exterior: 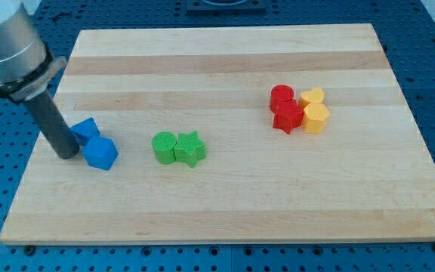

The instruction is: Push the blue triangle slightly up

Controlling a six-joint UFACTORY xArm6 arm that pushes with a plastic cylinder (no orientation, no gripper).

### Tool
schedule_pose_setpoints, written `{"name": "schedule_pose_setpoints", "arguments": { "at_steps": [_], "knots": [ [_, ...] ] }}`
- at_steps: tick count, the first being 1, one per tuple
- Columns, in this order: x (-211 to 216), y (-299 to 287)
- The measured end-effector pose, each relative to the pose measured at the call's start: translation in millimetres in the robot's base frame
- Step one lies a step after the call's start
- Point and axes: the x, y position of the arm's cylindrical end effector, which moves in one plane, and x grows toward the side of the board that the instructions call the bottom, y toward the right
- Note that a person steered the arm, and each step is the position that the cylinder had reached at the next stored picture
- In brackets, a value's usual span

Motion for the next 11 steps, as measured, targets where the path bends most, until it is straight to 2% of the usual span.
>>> {"name": "schedule_pose_setpoints", "arguments": {
  "at_steps": [2, 4, 5, 6, 8, 9, 11],
  "knots": [
    [-45, -9],
    [-29, -41],
    [-5, -30],
    [-3, 2],
    [-56, 70],
    [-65, 83],
    [-52, 48]
  ]
}}
